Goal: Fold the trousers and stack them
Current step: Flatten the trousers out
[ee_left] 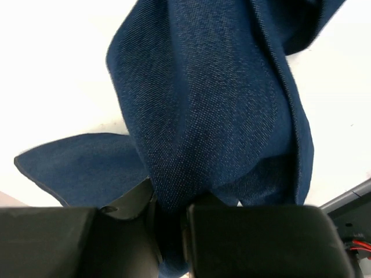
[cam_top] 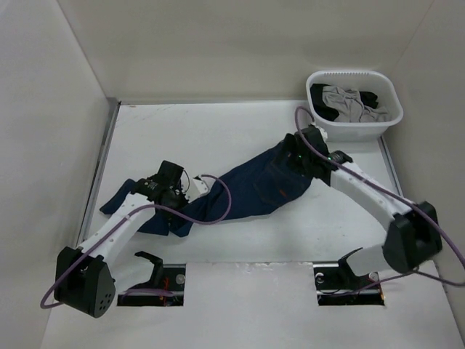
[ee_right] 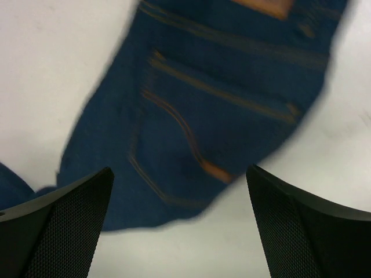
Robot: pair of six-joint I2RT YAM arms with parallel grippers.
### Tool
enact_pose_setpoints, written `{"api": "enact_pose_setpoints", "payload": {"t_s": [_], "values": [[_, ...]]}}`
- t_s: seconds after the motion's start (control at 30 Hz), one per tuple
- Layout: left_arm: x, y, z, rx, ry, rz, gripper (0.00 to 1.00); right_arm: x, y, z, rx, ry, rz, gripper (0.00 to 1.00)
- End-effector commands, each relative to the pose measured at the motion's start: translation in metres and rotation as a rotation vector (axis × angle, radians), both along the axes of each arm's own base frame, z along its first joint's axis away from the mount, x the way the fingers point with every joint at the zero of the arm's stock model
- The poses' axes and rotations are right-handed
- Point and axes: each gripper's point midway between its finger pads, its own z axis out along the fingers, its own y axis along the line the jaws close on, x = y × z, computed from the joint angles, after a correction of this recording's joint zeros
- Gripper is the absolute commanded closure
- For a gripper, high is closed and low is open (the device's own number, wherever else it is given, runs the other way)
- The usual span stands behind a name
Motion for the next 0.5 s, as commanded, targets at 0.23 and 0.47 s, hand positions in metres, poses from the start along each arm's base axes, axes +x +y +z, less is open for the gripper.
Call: {"api": "enact_pose_setpoints", "payload": {"t_s": [0.23, 0.47], "values": [[0.013, 0.01, 0.011, -0.017, -0.071, 0.097, 0.95, 0.166, 0.015, -0.064, -0.163, 0.082, -0.104, 0.0], [0.023, 0.019, 0.018, -0.027, -0.096, 0.153, 0.95, 0.155, 0.007, -0.116, -0.108, 0.292, -0.153, 0.07]]}}
